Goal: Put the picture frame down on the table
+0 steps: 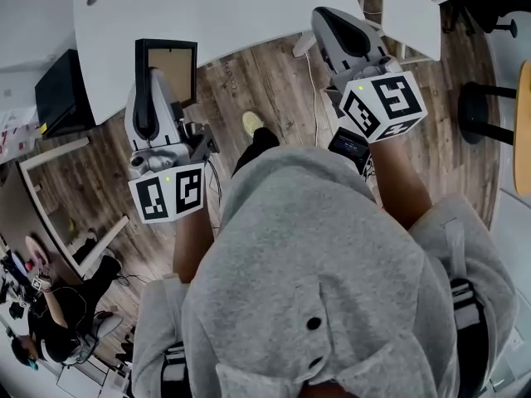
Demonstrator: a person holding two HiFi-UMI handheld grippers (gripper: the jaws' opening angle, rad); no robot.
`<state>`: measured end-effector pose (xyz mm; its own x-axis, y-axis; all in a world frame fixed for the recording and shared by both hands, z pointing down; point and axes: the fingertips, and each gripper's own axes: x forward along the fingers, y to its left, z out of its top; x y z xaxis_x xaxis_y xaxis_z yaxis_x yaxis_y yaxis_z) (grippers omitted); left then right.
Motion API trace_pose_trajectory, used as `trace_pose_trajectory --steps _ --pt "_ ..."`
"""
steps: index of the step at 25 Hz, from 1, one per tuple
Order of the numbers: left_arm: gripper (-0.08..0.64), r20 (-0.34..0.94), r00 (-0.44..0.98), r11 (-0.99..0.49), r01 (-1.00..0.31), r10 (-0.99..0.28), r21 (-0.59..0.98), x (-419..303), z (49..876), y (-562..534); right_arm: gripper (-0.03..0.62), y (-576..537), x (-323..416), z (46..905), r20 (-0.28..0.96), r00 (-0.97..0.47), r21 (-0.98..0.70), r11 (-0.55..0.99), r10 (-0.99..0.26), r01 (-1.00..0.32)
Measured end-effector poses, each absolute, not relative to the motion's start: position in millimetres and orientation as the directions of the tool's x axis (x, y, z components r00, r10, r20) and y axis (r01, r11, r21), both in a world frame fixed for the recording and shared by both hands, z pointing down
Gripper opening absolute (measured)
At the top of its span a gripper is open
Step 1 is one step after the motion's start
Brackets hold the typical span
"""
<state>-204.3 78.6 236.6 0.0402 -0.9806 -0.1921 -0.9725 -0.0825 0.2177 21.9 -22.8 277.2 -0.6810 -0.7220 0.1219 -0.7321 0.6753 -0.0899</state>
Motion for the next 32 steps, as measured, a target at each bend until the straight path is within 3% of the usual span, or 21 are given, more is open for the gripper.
trace_pose_trajectory --steps 18,32 --pt "0.040 -0.208 0.048 -0.104 -0.958 -0.977 0.266 -267.5 250.0 53.0 0.028 -40.2 -30.6 271.8 0.148 -0.652 -0.018 0.658 -0.743 -0.753" --pt "0.040 -0.193 0.041 -0.088 -0.966 -0.980 0.243 -275.1 254.5 36.1 0.028 -62.2 -35.0 278.0 0.137 -0.652 -0.028 0.656 -0.745 -0.755"
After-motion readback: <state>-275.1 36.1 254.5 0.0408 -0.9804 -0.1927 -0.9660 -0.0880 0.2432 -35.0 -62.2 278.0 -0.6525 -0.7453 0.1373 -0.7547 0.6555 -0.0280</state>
